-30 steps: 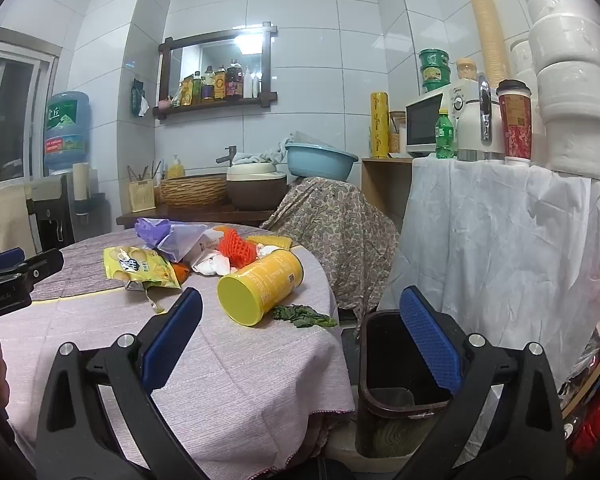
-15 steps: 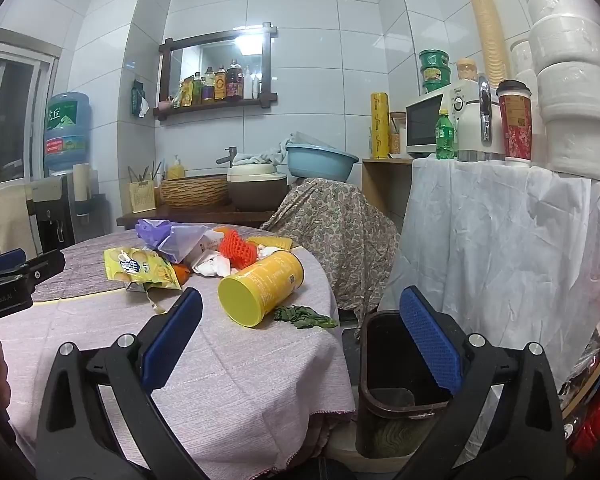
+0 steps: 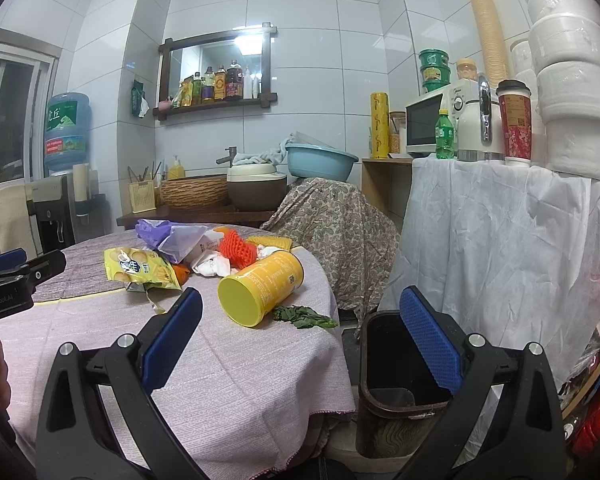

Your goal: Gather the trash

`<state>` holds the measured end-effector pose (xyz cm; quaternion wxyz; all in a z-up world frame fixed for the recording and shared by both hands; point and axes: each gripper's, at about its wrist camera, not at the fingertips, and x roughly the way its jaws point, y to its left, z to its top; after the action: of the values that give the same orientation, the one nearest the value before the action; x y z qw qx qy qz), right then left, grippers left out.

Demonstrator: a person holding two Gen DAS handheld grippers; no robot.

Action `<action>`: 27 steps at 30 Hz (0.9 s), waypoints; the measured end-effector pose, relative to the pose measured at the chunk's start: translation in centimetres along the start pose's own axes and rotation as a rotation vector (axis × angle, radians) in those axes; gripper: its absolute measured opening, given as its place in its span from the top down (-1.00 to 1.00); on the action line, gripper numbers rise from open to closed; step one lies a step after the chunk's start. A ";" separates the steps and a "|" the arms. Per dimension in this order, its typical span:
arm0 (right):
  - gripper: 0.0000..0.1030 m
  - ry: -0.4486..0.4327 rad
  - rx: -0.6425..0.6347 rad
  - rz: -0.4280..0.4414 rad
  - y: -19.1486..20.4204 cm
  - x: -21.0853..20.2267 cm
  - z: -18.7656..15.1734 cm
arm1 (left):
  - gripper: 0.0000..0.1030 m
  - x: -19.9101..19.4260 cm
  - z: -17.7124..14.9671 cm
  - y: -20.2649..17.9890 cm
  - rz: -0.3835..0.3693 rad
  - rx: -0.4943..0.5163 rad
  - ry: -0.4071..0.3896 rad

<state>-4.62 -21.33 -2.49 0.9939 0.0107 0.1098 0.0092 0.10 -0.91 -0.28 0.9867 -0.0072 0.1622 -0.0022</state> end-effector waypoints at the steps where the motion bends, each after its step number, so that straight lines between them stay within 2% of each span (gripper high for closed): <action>1: -0.90 0.000 0.000 0.001 0.0 0.0 0.0 | -0.90 0.0 0.1 0.2 -0.001 -0.001 0.000; 27: -0.90 0.008 -0.002 0.004 0.4 0.1 -0.3 | -0.90 0.2 -0.3 0.2 -0.005 0.002 0.004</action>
<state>-4.60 -20.93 -2.80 0.9934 0.0098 0.1139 0.0115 0.22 -0.70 -0.59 0.9864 -0.0069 0.1640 -0.0048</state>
